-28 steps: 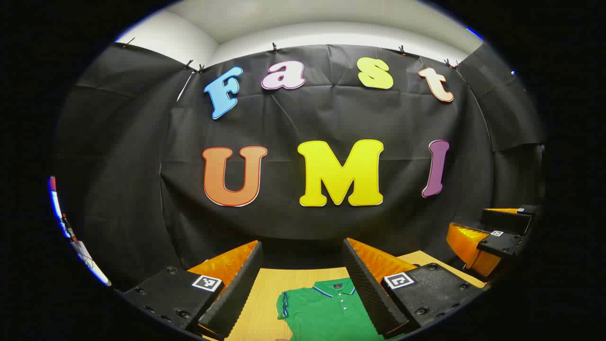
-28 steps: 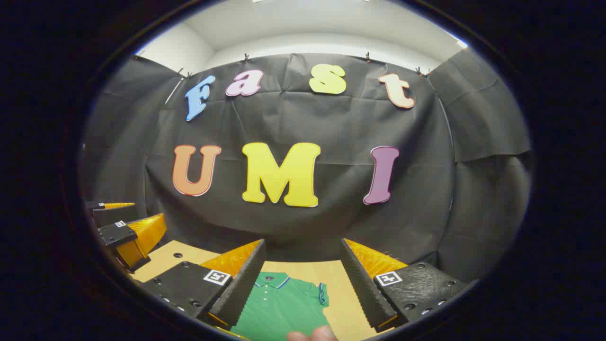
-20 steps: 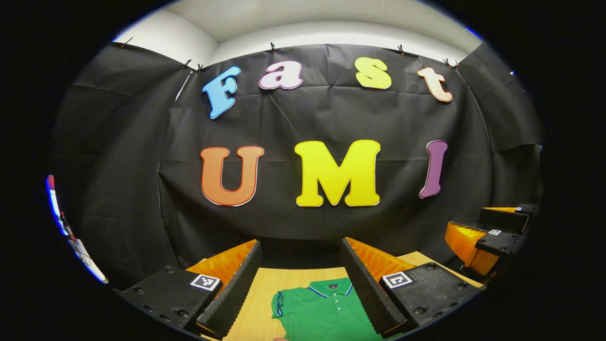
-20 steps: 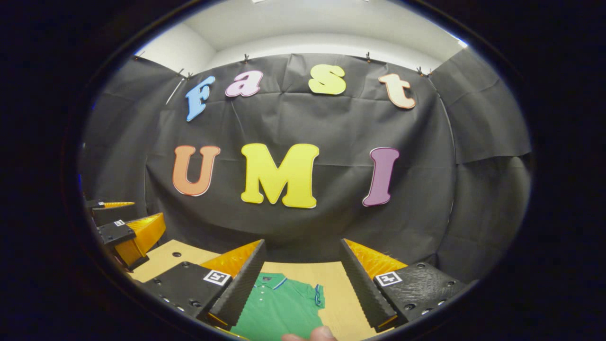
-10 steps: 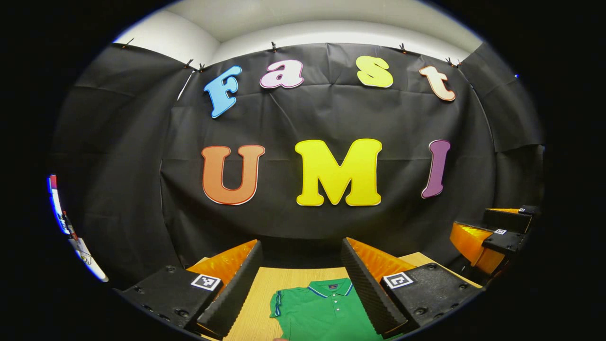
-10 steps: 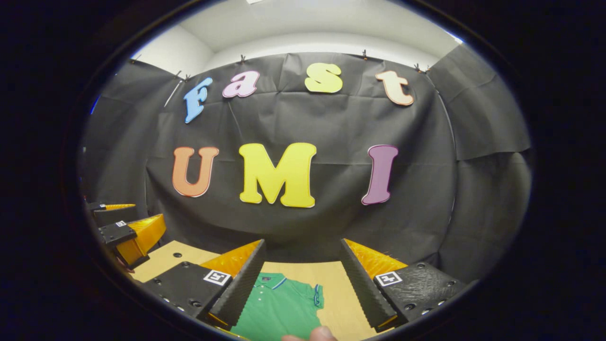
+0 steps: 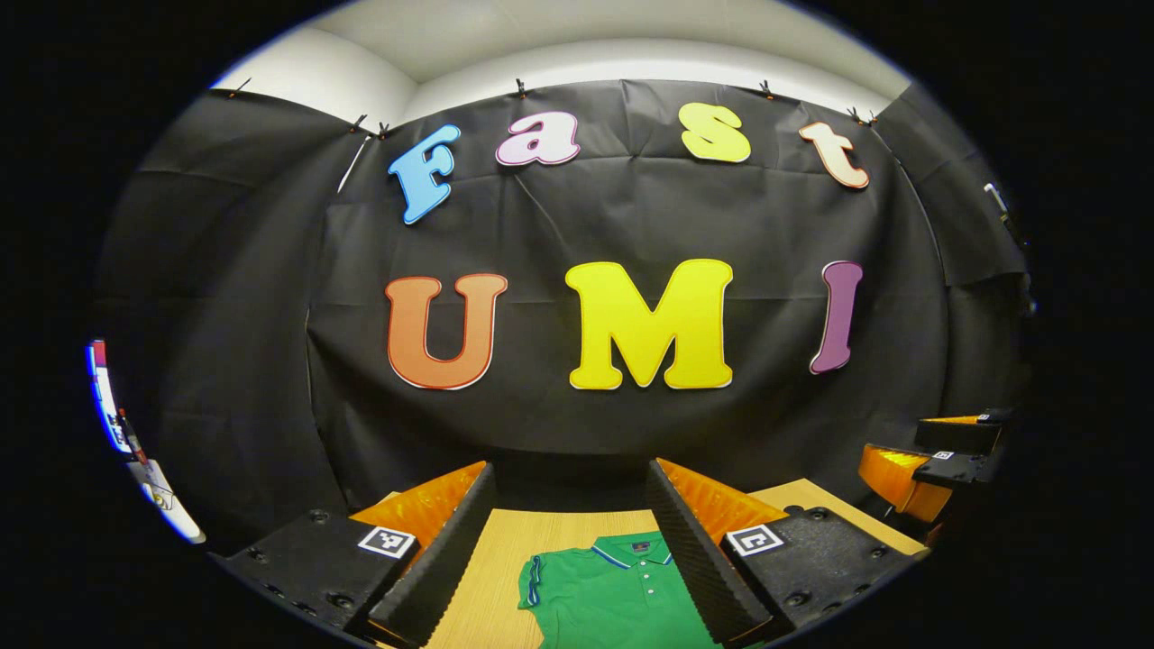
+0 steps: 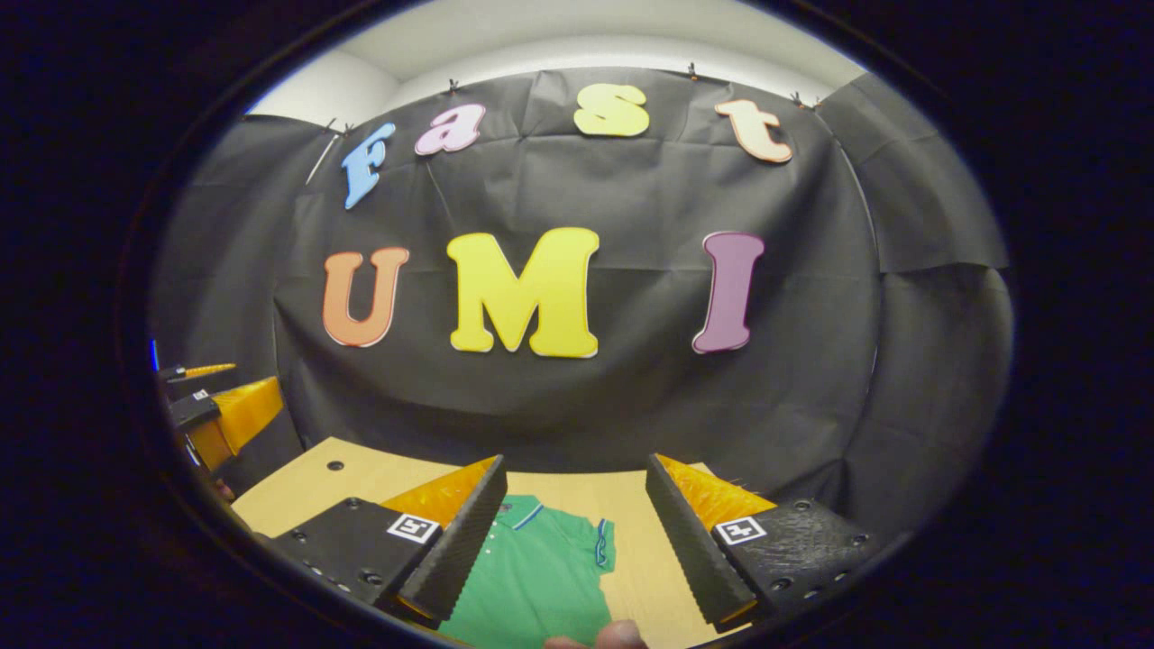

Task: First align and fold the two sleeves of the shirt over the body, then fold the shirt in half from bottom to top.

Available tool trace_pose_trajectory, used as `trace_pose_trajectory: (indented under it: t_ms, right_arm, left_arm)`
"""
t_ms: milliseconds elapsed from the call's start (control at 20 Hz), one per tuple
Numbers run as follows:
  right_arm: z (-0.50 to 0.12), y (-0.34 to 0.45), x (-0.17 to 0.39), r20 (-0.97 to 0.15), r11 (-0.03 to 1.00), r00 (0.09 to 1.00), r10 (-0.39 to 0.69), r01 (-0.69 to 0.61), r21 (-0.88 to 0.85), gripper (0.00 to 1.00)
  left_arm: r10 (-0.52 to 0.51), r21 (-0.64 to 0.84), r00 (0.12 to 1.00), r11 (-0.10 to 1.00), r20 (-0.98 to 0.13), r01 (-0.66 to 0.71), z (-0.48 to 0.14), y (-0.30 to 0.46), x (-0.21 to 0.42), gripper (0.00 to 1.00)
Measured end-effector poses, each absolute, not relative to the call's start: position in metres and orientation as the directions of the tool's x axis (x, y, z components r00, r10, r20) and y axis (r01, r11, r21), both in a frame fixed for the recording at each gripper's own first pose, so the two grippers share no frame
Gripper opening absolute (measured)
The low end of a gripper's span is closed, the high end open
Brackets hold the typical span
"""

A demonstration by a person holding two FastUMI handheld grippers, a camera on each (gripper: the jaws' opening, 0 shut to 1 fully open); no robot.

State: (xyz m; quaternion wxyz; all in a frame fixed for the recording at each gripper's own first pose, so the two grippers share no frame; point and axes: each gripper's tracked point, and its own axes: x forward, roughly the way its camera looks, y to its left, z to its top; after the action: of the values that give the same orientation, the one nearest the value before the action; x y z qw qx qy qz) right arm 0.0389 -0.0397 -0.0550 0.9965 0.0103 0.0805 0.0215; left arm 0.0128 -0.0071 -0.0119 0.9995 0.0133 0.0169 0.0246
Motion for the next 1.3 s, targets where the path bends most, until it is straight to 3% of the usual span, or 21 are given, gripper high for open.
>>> trace_pose_trajectory:
  t_ms: [500, 1000, 1300]
  right_arm:
    - [-0.149, -0.051, 0.096, -0.351, 0.996, 0.935, 0.057, -0.078, -0.045, 0.95]
    - [-0.282, -0.071, 0.166, -0.594, 0.996, 0.804, 0.029, -0.075, -0.053, 0.96]
    - [-0.346, -0.076, 0.2, -0.681, 0.994, 0.732, 0.017, -0.088, -0.07, 0.96]
  left_arm:
    - [0.072, 0.025, 0.997, 0.997, -0.04, -0.071, -0.017, -0.001, 0.025, 1.0]
    - [0.137, 0.044, 0.988, 0.99, -0.073, -0.134, -0.024, 0.009, 0.036, 1.0]
    - [0.155, 0.058, 0.985, 0.987, -0.071, -0.151, -0.023, 0.011, 0.04, 1.0]
